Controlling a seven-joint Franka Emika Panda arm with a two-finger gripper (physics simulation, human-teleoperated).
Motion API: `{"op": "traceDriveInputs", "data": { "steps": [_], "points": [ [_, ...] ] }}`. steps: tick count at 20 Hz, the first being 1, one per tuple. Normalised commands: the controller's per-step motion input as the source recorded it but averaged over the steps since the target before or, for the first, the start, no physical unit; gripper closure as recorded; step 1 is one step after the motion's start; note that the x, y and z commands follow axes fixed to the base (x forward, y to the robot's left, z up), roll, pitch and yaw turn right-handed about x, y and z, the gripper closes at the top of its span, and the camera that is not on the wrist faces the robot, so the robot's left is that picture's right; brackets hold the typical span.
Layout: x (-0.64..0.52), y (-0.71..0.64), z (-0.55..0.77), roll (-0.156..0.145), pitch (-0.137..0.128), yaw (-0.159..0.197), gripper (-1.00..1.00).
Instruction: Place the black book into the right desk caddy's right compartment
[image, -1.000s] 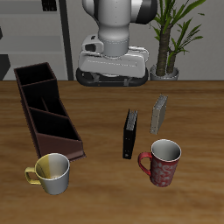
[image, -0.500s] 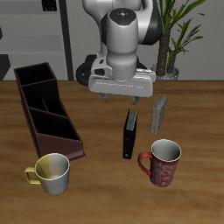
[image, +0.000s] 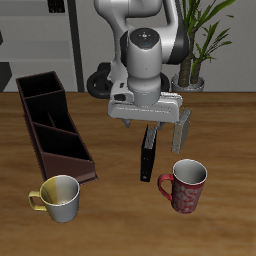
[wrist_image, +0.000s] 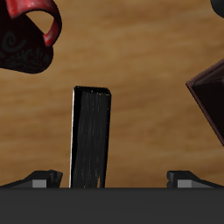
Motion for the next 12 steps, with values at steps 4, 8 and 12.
{"op": "traceDriveInputs", "data": {
  "steps": [4,8,12],
  "points": [
    [0.06,0.12,-0.38,0.033,0.053,0.016,-1.00],
    [-0.01,0.06,-0.32,0.016,0.033,0.006,-1.00],
    [-0.03,0.08,-0.38,0.016,0.053,0.009,-1.00]
  ]
}}
